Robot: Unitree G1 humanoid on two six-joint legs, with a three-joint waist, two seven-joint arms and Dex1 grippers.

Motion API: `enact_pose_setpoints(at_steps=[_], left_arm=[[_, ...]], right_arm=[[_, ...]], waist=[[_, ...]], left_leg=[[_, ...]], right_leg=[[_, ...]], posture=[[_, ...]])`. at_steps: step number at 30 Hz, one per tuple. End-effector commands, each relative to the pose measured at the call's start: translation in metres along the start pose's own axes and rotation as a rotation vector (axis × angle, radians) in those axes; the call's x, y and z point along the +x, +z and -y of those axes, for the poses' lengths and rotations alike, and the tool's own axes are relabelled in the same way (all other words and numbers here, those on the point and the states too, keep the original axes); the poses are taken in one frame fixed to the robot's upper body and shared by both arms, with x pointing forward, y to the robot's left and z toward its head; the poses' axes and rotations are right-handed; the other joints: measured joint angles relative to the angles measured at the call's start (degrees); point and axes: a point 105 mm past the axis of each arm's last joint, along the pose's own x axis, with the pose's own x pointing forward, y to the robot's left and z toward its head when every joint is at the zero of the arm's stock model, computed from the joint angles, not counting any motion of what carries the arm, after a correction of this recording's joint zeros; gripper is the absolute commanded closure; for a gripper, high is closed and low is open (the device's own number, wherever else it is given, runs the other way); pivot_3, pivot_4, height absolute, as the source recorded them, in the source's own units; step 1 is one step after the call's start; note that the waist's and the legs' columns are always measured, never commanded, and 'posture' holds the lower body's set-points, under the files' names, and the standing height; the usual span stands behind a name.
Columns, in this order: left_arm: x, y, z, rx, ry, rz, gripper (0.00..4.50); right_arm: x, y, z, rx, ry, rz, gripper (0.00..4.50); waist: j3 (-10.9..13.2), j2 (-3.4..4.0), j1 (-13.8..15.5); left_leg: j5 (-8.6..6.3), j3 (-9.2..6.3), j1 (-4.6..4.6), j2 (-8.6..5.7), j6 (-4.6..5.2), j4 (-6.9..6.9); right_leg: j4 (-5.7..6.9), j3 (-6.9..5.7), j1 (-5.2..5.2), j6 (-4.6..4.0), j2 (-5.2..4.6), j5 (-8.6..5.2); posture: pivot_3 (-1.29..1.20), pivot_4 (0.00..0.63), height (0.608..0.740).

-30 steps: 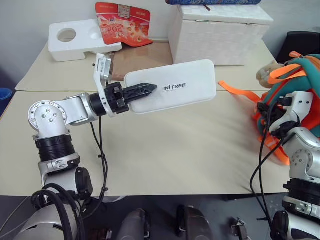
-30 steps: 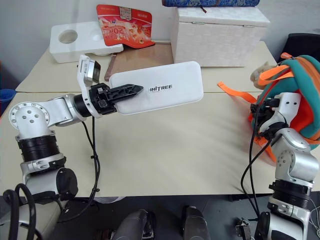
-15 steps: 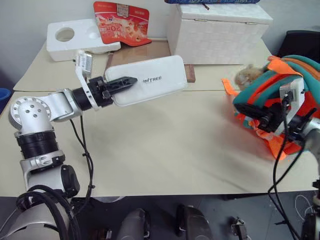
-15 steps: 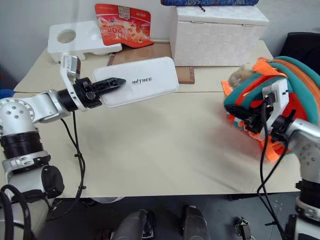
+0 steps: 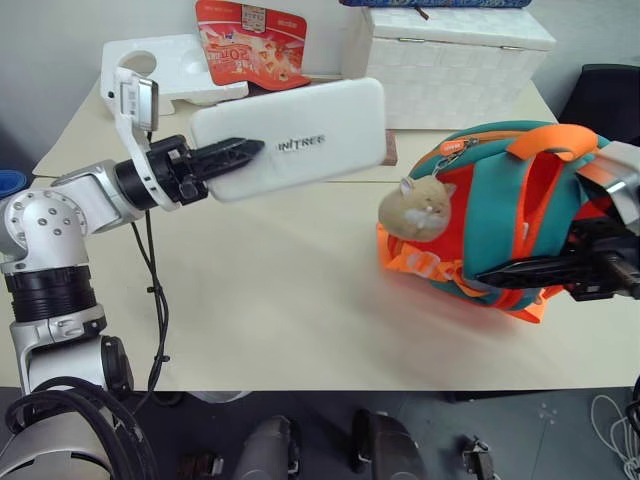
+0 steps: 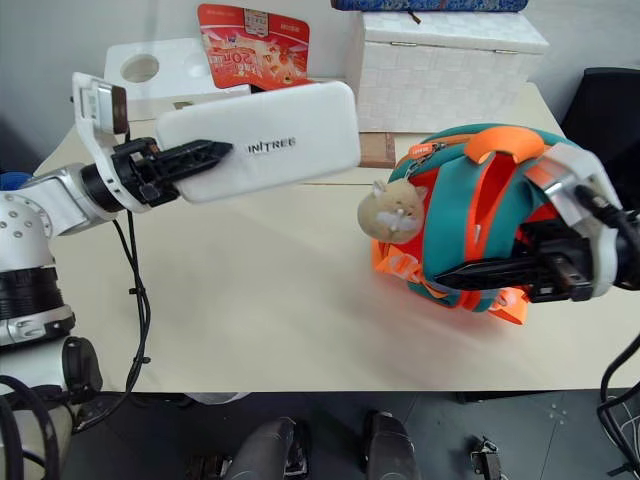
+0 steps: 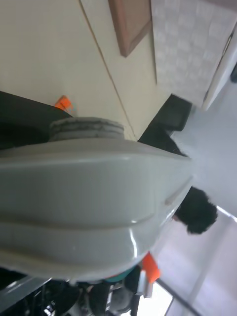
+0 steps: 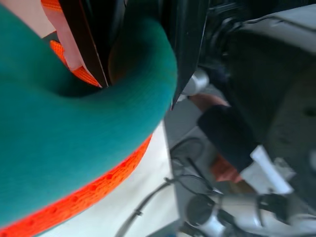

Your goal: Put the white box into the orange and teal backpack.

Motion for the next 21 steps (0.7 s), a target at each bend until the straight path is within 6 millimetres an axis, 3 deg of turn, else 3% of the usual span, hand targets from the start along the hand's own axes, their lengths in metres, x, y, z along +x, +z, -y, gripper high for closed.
enact_pose_setpoints(at_steps=[1, 7, 11, 15, 21], left_arm=[[0.014, 0.005, 0.01, 0.122, -0.067, 0.009, 3.32], [0.035, 0.014, -0.001, 0.197, -0.087, 0.029, 3.32], [0.03, 0.032, -0.006, 0.226, -0.088, 0.049, 3.32], [0.026, 0.024, -0.006, 0.255, -0.116, -0.035, 3.32], [0.04, 0.004, -0.009, 0.317, -0.162, -0.123, 3.32]], right_arm=[[-0.005, 0.008, -0.016, -0.027, 0.072, -0.013, 4.5], [-0.008, 0.007, -0.018, -0.03, 0.083, -0.025, 4.5], [-0.007, -0.002, -0.018, -0.023, 0.075, -0.033, 4.5], [-0.008, -0.004, -0.017, -0.026, 0.048, -0.017, 4.5], [-0.005, -0.011, -0.016, -0.029, 0.023, 0.001, 4.5]], waist=[[0.0, 0.0, 0.3], [0.0, -0.01, 0.8], [0.0, -0.02, 0.8], [0.0, -0.02, 0.7], [0.0, -0.02, 1.1]], left_leg=[[0.0, 0.0, 0.02, 0.0, -0.01, 0.0], [0.0, 0.02, 0.01, 0.03, -0.01, 0.03], [-0.01, 0.0, -0.05, 0.02, 0.0, 0.03], [-0.02, 0.1, -0.01, 0.01, 0.02, 0.02], [0.01, -0.06, -0.04, -0.06, 0.08, 0.12]], right_leg=[[0.0, 0.0, 0.01, 0.0, 0.0, 0.0], [0.02, -0.02, 0.0, 0.0, 0.05, 0.0], [-0.03, -0.11, -0.02, 0.0, 0.12, 0.0], [0.02, -0.41, -0.04, 0.0, 0.15, 0.0], [0.03, -0.34, 0.05, 0.03, 0.07, 0.02]], posture=[[0.0, 0.15, 0.74], [0.0, 0.15, 0.74], [0.0, 0.15, 0.74], [0.0, 0.15, 0.74], [0.0, 0.15, 0.74]])
